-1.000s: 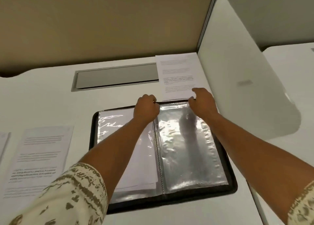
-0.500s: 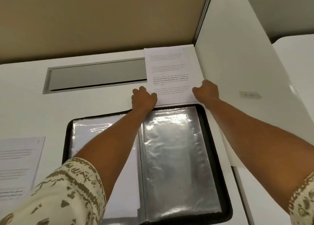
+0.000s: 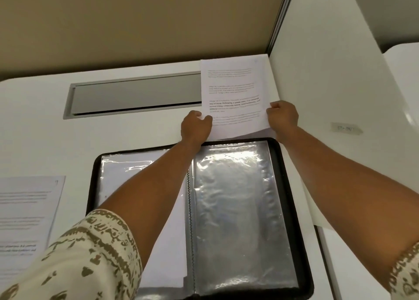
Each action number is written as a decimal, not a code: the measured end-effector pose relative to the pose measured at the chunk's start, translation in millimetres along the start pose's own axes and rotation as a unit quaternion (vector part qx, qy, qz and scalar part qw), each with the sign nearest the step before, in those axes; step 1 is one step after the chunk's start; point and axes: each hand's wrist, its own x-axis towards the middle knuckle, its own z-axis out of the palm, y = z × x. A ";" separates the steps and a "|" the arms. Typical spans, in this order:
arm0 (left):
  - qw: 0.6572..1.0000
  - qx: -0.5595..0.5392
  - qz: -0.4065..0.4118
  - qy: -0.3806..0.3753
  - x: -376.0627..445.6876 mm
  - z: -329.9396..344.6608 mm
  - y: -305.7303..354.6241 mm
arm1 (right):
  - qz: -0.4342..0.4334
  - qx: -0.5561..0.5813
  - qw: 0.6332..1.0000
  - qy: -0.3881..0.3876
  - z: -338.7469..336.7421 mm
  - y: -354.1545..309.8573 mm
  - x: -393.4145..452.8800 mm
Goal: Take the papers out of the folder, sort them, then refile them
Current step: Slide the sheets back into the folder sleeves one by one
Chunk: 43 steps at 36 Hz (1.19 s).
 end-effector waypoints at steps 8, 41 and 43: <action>0.997 -0.042 0.056 0.043 -23.6 -13.5 -8.7 | 0.058 0.227 0.971 0.038 -15.7 -7.7 -25.7; 0.966 -0.252 -0.027 -0.045 -223.6 -114.3 -136.0 | 0.065 0.279 0.956 -0.070 -30.1 114.6 -314.4; 0.966 -0.252 -0.025 -0.062 -236.1 -116.9 -145.7 | 0.063 0.274 0.957 -0.073 -32.3 120.9 -329.2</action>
